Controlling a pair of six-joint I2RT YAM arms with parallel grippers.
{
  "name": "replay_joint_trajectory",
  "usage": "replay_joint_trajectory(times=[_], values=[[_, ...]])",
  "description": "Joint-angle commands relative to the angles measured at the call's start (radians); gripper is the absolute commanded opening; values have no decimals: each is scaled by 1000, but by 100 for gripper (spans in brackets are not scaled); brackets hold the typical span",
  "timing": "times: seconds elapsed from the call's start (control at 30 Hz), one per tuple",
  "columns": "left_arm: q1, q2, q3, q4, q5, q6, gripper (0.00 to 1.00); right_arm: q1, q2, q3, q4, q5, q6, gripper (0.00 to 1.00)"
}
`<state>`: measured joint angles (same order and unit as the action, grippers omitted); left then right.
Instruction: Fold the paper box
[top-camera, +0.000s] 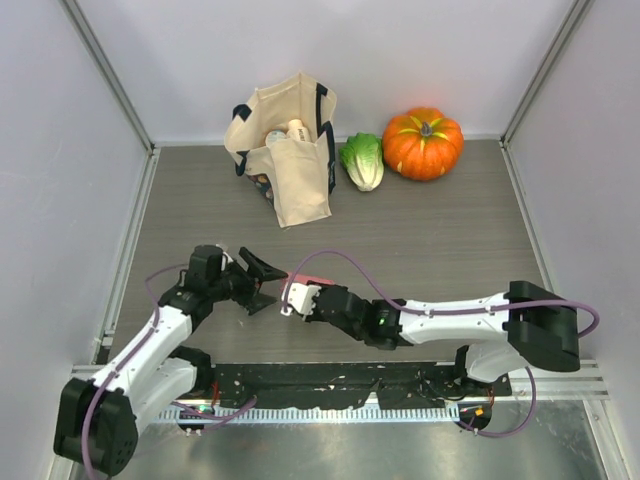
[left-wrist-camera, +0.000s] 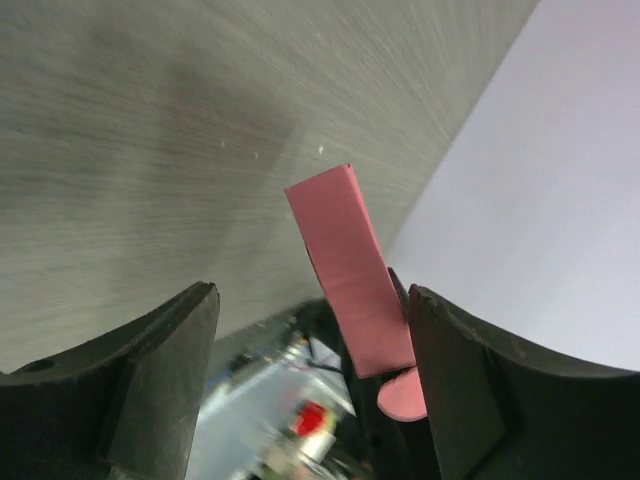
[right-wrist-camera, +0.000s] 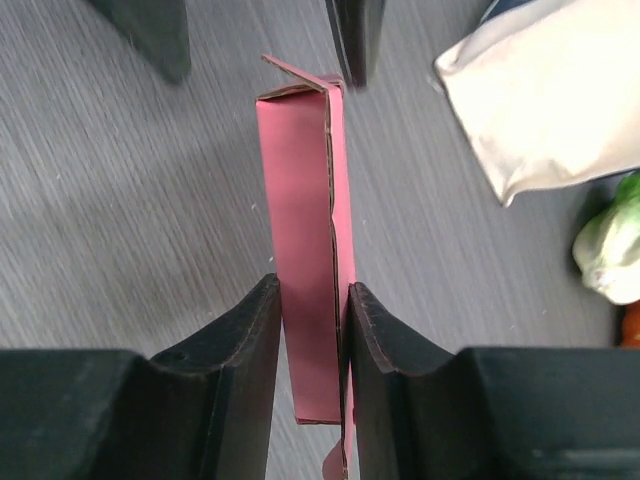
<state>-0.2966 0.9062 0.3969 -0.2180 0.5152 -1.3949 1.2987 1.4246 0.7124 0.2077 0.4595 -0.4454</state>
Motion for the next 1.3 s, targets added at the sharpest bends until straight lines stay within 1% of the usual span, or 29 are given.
replay_joint_trajectory(times=[0.0,0.03,0.07,0.1,0.17,0.2,0.23,0.27,0.3,0.33,0.37,0.4,0.43,0.5,0.53,0.57,0.6,0.67,0.77,0.9,0.93,1.1,1.27], values=[[-1,-137,76,-170,-203,319,82,-51,-75,94,-240,-102,146,27],[-1,-176,73,-181,-234,368,82,-108,-82,105,-314,-149,166,27],[-4,-209,74,-170,-272,404,82,-137,-79,120,-353,-247,184,27],[-10,-272,74,-170,-303,427,78,-166,-75,151,-388,-283,212,27],[-19,-312,74,-121,-358,489,72,-222,-40,180,-462,-337,229,27],[-38,-326,74,-100,-374,507,70,-239,-20,215,-485,-393,246,27],[-47,-323,79,-77,-386,520,67,-255,20,232,-526,-433,252,27],[-59,-314,80,-17,-391,548,63,-288,46,251,-553,-447,263,27],[-97,-302,82,18,-402,569,60,-298,68,280,-576,-516,276,27],[-120,-268,83,46,-420,592,59,-312,85,288,-600,-537,283,29],[-146,-248,80,116,-429,647,59,-323,111,297,-611,-544,292,28],[-197,-228,76,159,-432,672,61,-328,117,298,-611,-573,300,29],[-217,-183,74,199,-420,697,62,-332,119,295,-610,-587,307,29],[-251,-144,79,290,-394,723,61,-345,116,285,-605,-594,312,29],[-254,-116,68,325,-377,726,60,-352,112,285,-608,-614,312,29],[-254,-98,59,398,-359,729,59,-354,109,289,-613,-620,312,29],[-256,-83,56,417,-353,750,58,-361,102,291,-611,-627,310,29],[-256,-17,69,402,-377,773,54,-374,99,292,-611,-637,312,29],[-257,69,89,419,-368,810,50,-380,106,294,-613,-637,309,28],[-274,146,123,436,-351,836,38,-383,111,291,-607,-628,310,27],[-279,155,126,443,-348,850,37,-383,108,289,-604,-627,310,27],[-314,206,137,462,-363,878,38,-381,106,288,-602,-616,312,26],[-341,212,135,454,-379,892,40,-383,96,285,-596,-611,312,26]])
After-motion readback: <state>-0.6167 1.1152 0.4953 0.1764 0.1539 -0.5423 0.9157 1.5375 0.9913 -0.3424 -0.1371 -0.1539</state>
